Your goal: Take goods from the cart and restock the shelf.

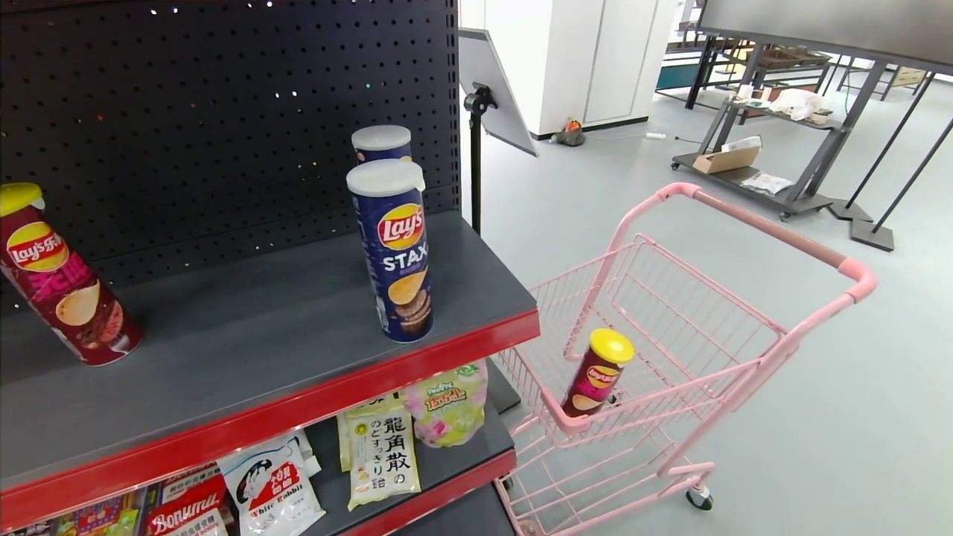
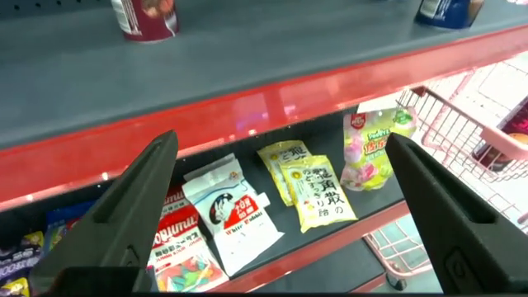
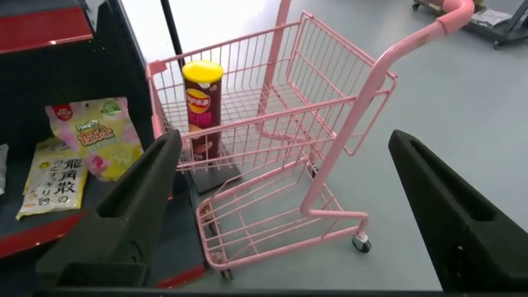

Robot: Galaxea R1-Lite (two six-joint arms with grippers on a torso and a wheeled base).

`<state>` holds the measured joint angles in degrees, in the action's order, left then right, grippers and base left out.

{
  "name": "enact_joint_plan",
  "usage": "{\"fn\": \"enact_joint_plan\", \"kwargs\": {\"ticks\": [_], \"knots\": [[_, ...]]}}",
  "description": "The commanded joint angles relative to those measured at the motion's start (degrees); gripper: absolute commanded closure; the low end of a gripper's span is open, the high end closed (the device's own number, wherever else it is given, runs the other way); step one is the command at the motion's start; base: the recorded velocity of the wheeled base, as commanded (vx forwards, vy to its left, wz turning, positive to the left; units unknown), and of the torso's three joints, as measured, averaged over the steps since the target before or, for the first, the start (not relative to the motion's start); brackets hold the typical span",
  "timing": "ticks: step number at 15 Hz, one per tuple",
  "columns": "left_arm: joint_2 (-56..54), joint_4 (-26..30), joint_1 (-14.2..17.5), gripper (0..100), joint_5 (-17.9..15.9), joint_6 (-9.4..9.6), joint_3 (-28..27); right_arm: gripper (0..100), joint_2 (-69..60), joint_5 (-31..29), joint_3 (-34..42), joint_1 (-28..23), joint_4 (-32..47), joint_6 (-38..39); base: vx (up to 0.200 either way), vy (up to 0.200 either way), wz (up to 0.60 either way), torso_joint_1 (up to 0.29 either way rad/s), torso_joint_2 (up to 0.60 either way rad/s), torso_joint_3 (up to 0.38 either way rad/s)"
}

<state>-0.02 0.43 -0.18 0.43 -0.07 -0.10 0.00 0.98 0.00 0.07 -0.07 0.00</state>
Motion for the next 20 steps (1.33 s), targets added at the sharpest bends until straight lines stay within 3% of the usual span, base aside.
{"fn": "enact_joint_plan", "kwargs": {"ticks": [1,10,14,15,16,18,20], "knots": [[0.02,0.01,0.01,0,0.01,-0.01,0.01,0,0.09,0.08,0.00,0.01,-0.01,0.00,0.000,0.000,0.00,-0.144,0.36,0.227],[0.02,0.01,0.01,0,0.01,-0.01,0.01,0,0.09,0.08,0.00,0.01,-0.01,-0.09,0.000,0.000,0.00,-0.159,0.44,0.269],[0.02,0.01,0.01,0,0.01,-0.01,0.01,0,3.25,1.93,-3.25,0.72,-0.01,-0.70,0.000,0.000,0.00,-0.035,0.09,0.062],[0.02,0.01,0.01,0,0.01,-0.01,0.01,0,11.43,3.07,-9.67,1.07,0.16,0.18,0.000,0.000,0.00,0.000,0.00,0.000],[0.02,0.01,0.01,0,0.01,-0.01,0.01,0,35.24,3.77,-27.69,1.42,-2.65,9.49,0.000,0.000,0.00,0.000,0.00,0.000],[0.02,0.01,0.01,0,0.01,-0.01,0.01,0,51.42,4.21,-29.36,3.53,-9.51,8.35,0.000,0.000,0.00,0.000,0.00,0.000],[0.02,0.01,0.01,0,0.01,-0.01,0.01,0,68.20,4.39,-23.82,4.32,-25.85,8.61,0.000,0.000,0.00,0.000,0.00,0.000]]}}
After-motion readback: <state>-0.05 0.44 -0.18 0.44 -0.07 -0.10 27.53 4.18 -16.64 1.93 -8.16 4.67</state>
